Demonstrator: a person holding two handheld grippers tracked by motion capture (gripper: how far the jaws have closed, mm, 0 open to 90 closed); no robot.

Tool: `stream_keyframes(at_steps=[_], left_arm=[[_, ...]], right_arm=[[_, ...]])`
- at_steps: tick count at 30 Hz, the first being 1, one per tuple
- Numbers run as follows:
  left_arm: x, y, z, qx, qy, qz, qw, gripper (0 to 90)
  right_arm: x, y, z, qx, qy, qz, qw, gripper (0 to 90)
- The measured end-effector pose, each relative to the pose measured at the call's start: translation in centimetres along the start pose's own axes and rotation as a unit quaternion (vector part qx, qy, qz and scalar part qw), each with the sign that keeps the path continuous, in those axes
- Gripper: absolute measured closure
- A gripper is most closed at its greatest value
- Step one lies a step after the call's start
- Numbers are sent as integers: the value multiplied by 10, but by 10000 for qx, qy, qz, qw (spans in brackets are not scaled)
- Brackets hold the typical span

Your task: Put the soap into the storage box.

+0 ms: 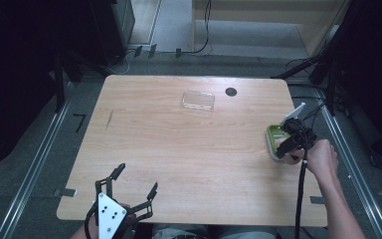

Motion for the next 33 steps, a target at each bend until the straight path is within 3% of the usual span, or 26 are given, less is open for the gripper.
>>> stream_keyframes(at_steps=[25,33], left_arm=[[0,1,0,-12,-18,3,10000,99],[0,1,0,-27,-1,5,10000,99]], right_arm=[[22,6,-14,47,214,-103,9997,337],[28,9,-18,39,384,-148,9991,338]])
Point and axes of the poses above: each handheld gripper's, and its own axes: y roughly forward along the jaws, x roughly out of its top, z roughly to its left, the point moved 10 cm from there along y, roughly forward along the jaws, and after that the axes turned 8 degrees about -z, right-handed, at the moved point
